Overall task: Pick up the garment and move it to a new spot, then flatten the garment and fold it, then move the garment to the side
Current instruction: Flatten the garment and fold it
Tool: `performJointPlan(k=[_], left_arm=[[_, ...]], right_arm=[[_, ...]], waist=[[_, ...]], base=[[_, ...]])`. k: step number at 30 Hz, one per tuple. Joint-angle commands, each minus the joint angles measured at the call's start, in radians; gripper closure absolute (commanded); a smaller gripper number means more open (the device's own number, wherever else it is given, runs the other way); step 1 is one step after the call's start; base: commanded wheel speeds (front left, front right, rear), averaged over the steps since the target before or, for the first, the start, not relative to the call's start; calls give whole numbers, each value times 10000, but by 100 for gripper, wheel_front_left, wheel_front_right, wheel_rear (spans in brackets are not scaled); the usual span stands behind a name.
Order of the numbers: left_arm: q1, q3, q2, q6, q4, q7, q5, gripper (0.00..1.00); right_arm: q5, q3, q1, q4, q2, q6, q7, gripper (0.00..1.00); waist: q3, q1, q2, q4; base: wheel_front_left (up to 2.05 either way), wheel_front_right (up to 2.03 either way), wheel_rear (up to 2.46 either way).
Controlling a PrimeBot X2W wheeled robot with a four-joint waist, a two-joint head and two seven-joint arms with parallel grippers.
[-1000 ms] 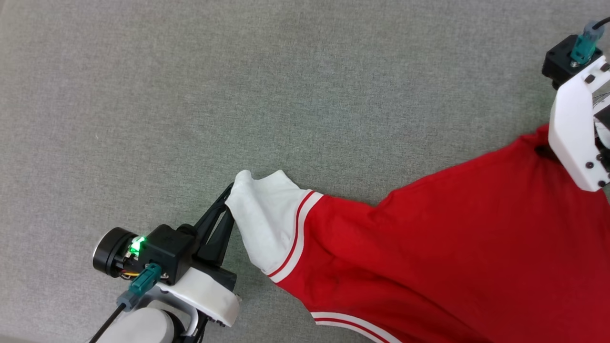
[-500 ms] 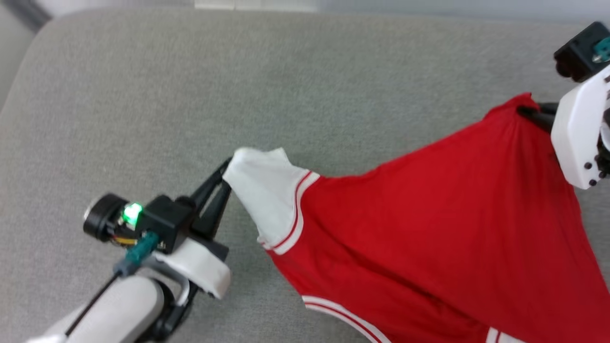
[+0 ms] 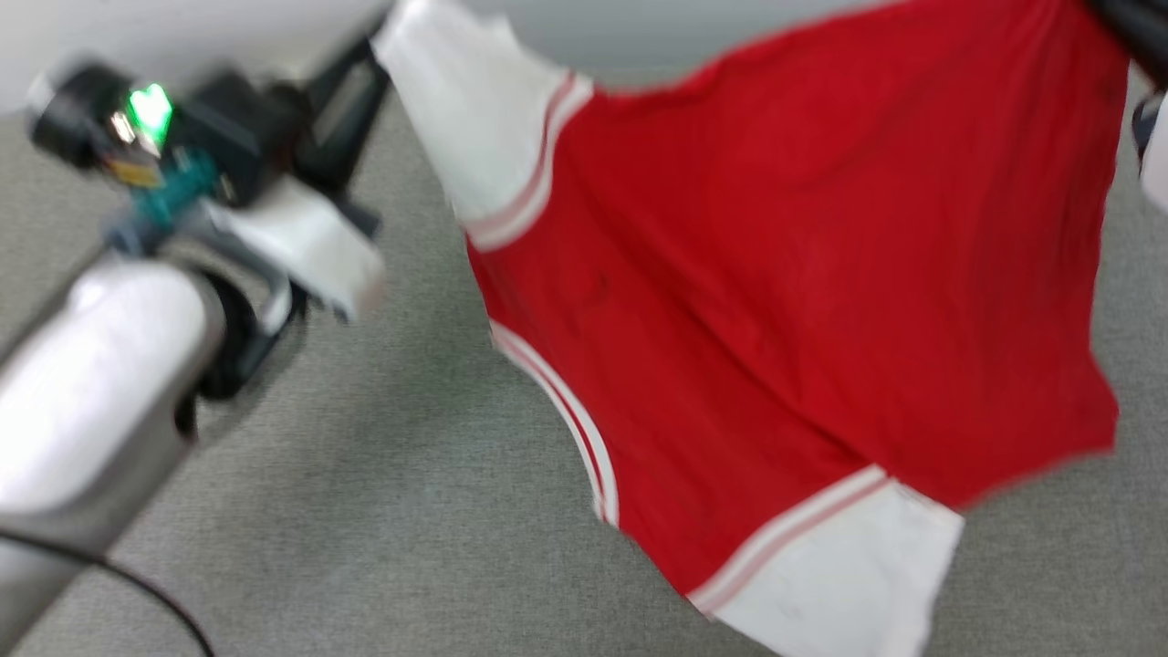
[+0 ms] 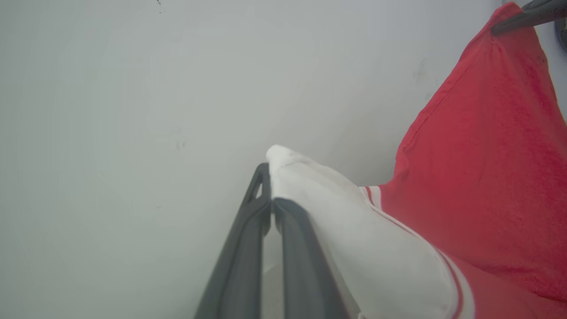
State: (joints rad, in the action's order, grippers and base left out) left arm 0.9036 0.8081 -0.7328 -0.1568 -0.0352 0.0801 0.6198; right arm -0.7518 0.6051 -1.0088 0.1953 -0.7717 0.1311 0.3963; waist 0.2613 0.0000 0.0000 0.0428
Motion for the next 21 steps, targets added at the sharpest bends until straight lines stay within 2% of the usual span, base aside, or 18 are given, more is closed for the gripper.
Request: performJointPlan(k=[1, 11, 21], left_arm=[[516, -103, 129, 153, 242, -61, -54, 100], [4607, -445, 1198, 1479, 2504, -476, -515, 100], [8600, -686, 2366, 2264, 5098, -191, -1058, 100]], right_arm=[[230, -160, -317, 93, 276, -7, -166, 100], [1760, -1092, -2862, 1136, 1492, -7, -340, 100], [3053, -1372, -6323, 2802, 2312, -7, -908, 100]], waist=[[225, 0, 0, -158], [1600, 0, 0, -280], [2822, 0, 0, -109]], base=[[0, 0, 0], [0, 0, 0], [0, 0, 0]])
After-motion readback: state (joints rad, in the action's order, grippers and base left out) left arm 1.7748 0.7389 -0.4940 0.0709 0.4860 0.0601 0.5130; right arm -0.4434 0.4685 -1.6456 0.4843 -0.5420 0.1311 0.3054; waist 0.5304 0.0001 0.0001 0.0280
